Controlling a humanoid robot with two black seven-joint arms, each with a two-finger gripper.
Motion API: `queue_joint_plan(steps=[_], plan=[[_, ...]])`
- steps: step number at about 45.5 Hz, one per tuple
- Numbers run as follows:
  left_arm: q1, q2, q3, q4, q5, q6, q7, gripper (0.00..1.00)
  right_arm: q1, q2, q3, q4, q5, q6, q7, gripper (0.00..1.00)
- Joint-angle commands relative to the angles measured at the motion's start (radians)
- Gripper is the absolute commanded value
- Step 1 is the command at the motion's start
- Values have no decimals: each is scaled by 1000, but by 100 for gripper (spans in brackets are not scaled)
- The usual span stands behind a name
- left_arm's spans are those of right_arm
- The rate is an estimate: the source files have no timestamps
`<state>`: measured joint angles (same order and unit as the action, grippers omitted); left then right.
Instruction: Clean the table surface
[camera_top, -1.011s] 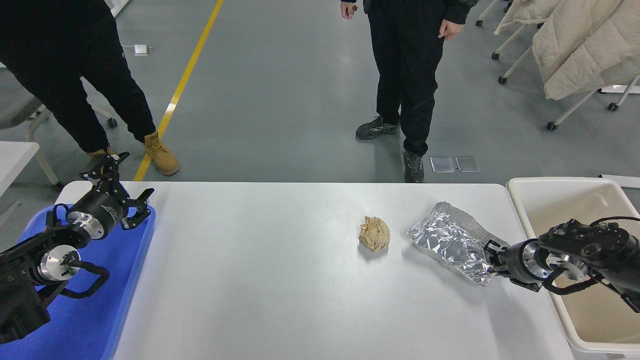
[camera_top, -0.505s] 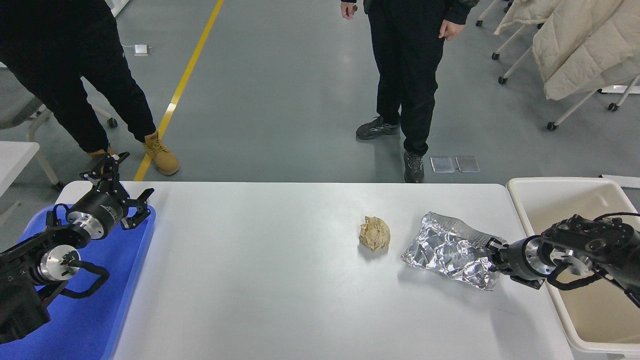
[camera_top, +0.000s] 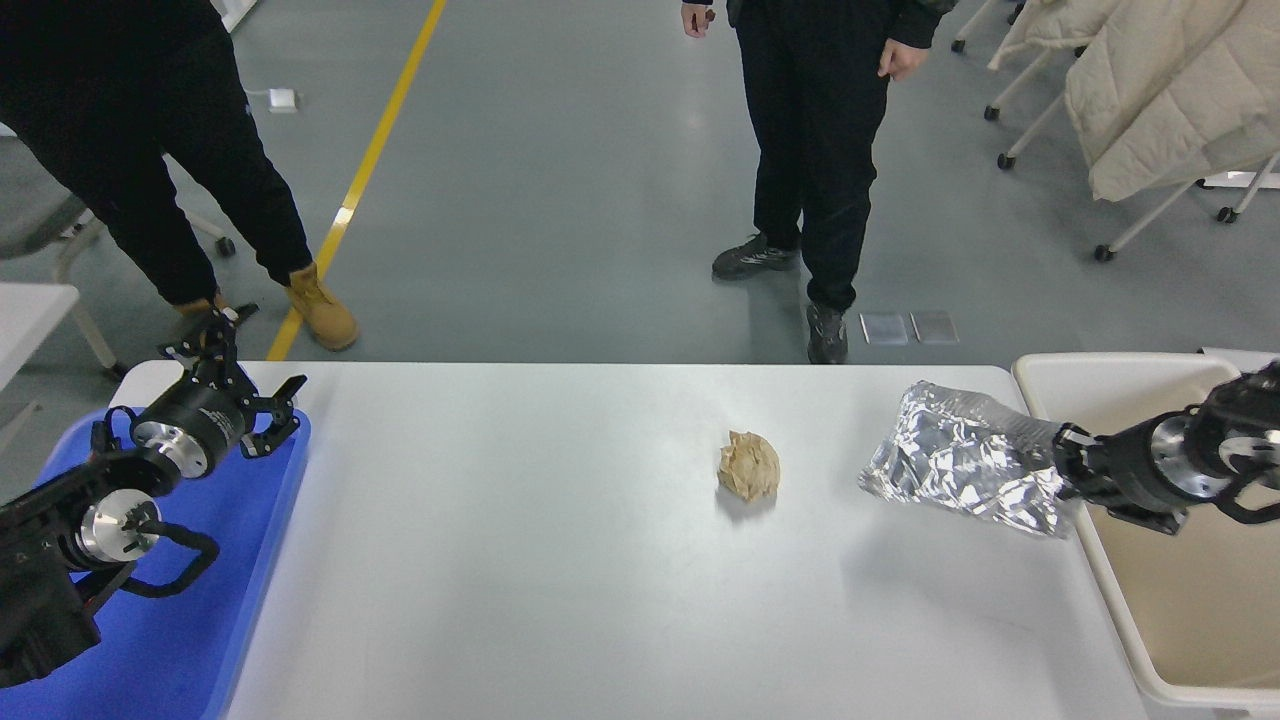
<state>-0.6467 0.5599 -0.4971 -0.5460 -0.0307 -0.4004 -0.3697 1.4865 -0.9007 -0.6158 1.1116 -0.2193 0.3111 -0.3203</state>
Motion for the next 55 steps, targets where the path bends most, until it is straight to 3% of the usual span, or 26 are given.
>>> queue_joint_plan(steps=[1,18,30,40,55], plan=[[-1,0,0,0,0,0,0,100,262,-133,-142,86,-3,100,-26,0],[-1,0,0,0,0,0,0,100,620,-176,-288,65,-103,330,-59,0],[1,0,0,0,0,0,0,100,681,-167,-302,-2,-143,384,-68,0],[1,0,0,0,0,0,0,100,585,-161,-294,-151,-141,384,-59,0],[1,0,0,0,0,0,0,100,145,-93,-105,-605,-118,361,-33,0]])
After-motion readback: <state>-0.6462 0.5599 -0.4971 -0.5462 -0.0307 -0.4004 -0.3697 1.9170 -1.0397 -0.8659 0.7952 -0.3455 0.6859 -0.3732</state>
